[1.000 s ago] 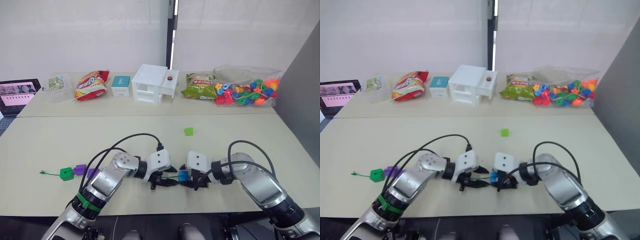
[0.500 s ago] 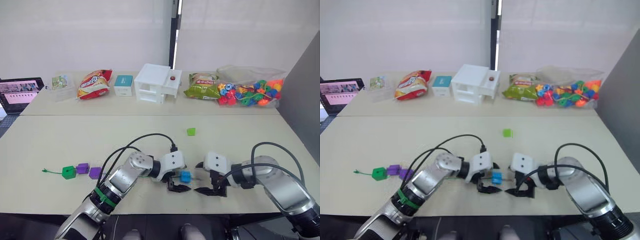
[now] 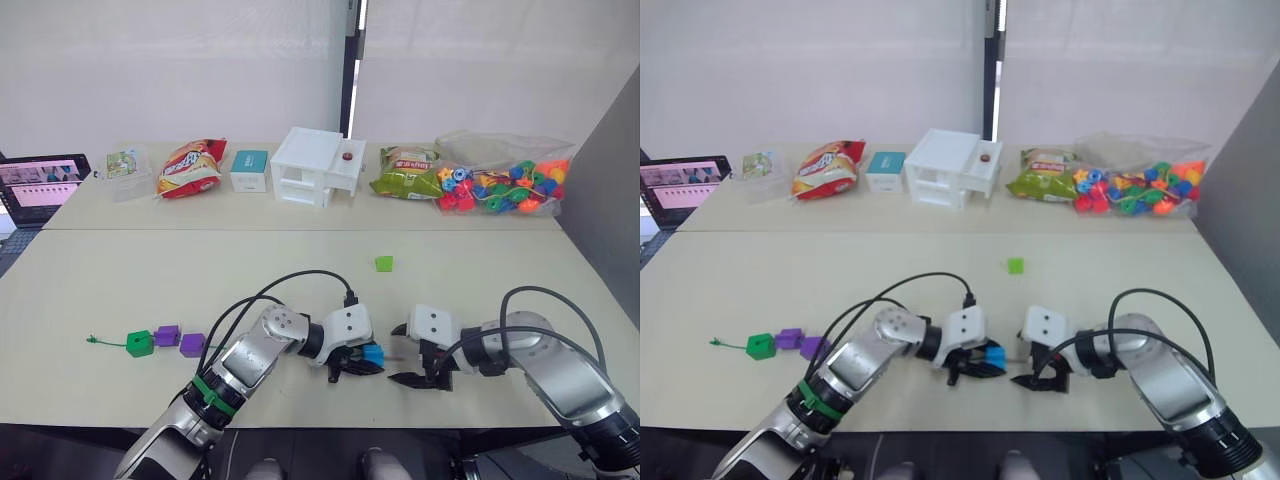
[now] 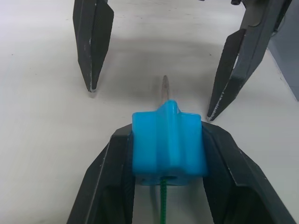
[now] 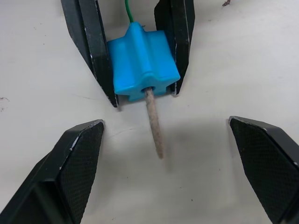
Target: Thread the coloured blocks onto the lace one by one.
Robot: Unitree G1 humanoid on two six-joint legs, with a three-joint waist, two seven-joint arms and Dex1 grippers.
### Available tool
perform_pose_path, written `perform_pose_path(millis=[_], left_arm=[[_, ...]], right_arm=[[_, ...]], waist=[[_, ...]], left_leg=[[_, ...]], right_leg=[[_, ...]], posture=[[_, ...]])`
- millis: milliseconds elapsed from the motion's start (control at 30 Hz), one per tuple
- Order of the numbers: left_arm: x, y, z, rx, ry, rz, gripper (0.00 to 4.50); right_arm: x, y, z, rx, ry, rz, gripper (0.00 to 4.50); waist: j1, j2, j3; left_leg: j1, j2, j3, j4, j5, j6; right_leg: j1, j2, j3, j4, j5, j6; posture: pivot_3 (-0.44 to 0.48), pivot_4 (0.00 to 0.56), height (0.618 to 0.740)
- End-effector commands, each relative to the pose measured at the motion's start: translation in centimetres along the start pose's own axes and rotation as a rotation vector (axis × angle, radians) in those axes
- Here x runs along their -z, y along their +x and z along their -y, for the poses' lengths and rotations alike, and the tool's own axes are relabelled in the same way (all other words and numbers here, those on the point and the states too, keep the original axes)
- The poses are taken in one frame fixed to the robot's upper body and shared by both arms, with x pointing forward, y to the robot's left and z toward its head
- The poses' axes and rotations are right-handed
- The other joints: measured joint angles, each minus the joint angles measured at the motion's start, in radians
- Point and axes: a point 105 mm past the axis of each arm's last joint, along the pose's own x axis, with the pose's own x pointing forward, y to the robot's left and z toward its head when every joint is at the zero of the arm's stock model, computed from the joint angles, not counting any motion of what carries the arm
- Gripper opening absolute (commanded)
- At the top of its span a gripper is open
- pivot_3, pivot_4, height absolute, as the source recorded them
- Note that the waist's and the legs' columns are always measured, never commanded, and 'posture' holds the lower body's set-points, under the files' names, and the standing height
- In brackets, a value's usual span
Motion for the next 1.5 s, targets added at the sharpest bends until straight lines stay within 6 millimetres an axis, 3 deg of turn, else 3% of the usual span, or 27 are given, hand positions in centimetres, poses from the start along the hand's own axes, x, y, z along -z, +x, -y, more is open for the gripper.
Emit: perform_pose_path(millis=[33,333,433,567,700,833,1000,1133,1333,1400,1500], left_arm=[[-1.1,-0.3,0.2,0.013,0.027,0.042,1.39],[-0.7,-0.7,-0.2,-0.005,0.017,0.031,1.39],[-0.4,-1.4,-0.6,-0.021,0.008,0.023,1.39],[0.7,-4.4,-1.1,-0.072,-0.006,-0.010,1.39],[3.4,-9.3,-0.4,-0.110,-0.036,-0.105,1.39],[7.7,-16.6,0.3,-0.175,-0.090,-0.275,1.39],[10.4,-22.4,-0.1,-0.282,-0.100,-0.414,1.39],[10.9,-23.6,0.0,-0.291,-0.082,-0.446,1.39],[11.0,-23.7,0.2,-0.301,-0.068,-0.427,1.39],[9.7,-23.4,-0.4,-0.328,-0.072,-0.359,2.40],[6.8,-23.1,-0.9,-0.320,-0.032,-0.295,3.30]], right_arm=[[-0.9,0.1,0.3,0.010,-0.040,0.032,3.04],[-1.2,0.5,0.1,-0.028,-0.083,0.047,0.02],[-2.0,0.5,0.0,-0.051,-0.111,0.078,0.00],[-3.4,0.6,0.3,-0.053,-0.152,0.106,0.00],[-3.9,0.9,0.5,-0.058,-0.167,0.112,0.00],[-4.1,1.0,0.8,-0.061,-0.185,0.117,0.00],[-4.1,1.0,0.9,-0.060,-0.188,0.121,0.00],[-4.0,1.0,0.9,-0.061,-0.185,0.124,0.00],[-4.3,1.1,1.0,-0.060,-0.186,0.132,0.00],[-4.6,1.2,1.2,-0.053,-0.177,0.142,0.00],[-5.0,1.5,1.1,-0.055,-0.175,0.147,0.00]], waist=[[0.000,0.000,0.000],[-0.001,0.000,0.000],[-0.001,0.000,0.000],[-0.010,0.000,0.000],[-0.027,0.000,0.000],[-0.033,0.000,0.000],[-0.028,0.001,0.000],[-0.029,0.001,0.000],[-0.032,0.001,0.000],[-0.032,0.002,0.001],[-0.029,0.001,0.001]], left_leg=[[0.000,0.000,0.000,0.000,0.000,0.000],[0.000,0.000,0.000,0.000,0.000,0.000],[0.000,0.000,0.000,0.000,0.000,0.000],[0.000,0.000,0.000,0.000,0.000,0.000],[0.001,0.001,0.000,-0.001,0.000,0.000],[0.002,0.002,0.000,-0.002,0.000,0.000],[0.004,0.002,0.001,-0.004,0.000,0.000],[0.004,0.002,0.001,-0.004,0.000,0.000],[0.004,0.002,0.002,-0.004,0.000,0.000],[0.004,0.002,0.002,-0.004,0.000,0.000],[0.003,0.002,0.002,-0.003,0.000,0.000]], right_leg=[[0.000,0.000,0.000,0.000,0.000,0.000],[0.000,0.000,0.000,0.000,0.000,0.000],[0.000,0.000,0.000,0.000,0.000,0.000],[-0.001,0.000,0.000,0.001,0.000,0.000],[-0.001,0.000,0.000,0.002,0.000,0.000],[-0.002,0.001,0.000,0.002,0.000,0.000],[-0.001,0.001,0.000,0.001,0.000,-0.001],[-0.001,0.001,0.000,0.002,0.000,-0.001],[-0.001,0.001,0.000,0.003,0.000,-0.001],[-0.002,0.001,0.000,0.003,0.000,-0.001],[-0.002,0.001,0.000,0.004,0.000,-0.001]], posture=[[0.000,0.150,0.740],[0.000,0.150,0.740],[0.000,0.150,0.740],[0.000,0.150,0.740],[0.000,0.150,0.740],[0.000,0.150,0.740],[0.000,0.150,0.740],[0.000,0.150,0.740],[0.000,0.150,0.740],[0.000,0.150,0.740],[0.000,0.150,0.740]])
